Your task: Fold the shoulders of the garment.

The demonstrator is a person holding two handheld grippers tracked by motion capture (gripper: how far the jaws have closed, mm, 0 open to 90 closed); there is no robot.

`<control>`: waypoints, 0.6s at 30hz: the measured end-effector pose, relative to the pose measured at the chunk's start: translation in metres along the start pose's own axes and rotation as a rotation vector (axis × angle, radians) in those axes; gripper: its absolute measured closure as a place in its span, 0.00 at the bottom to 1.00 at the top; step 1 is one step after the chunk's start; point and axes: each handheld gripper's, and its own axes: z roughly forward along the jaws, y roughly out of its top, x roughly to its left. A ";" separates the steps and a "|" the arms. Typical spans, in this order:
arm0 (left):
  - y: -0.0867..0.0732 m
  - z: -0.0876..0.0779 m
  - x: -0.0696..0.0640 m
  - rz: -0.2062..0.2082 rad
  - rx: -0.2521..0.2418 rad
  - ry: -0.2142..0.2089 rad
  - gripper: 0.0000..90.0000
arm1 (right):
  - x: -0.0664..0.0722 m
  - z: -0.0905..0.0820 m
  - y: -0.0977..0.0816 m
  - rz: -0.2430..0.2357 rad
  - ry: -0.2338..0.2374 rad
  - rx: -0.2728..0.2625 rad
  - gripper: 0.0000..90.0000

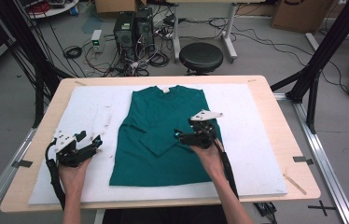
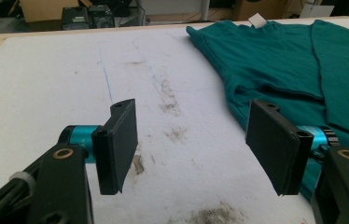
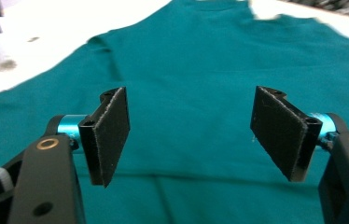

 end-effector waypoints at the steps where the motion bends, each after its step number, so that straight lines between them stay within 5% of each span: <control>1: 0.000 0.000 0.000 0.001 -0.001 -0.001 0.38 | -0.004 -0.005 -0.002 0.007 -0.013 -0.010 0.32; 9: 0.000 0.001 -0.001 0.005 0.007 0.006 0.37 | -0.034 -0.041 -0.029 0.083 -0.092 -0.093 0.24; 18: 0.000 0.001 -0.002 0.018 0.009 0.005 0.37 | -0.062 -0.070 -0.066 0.113 -0.162 -0.147 0.23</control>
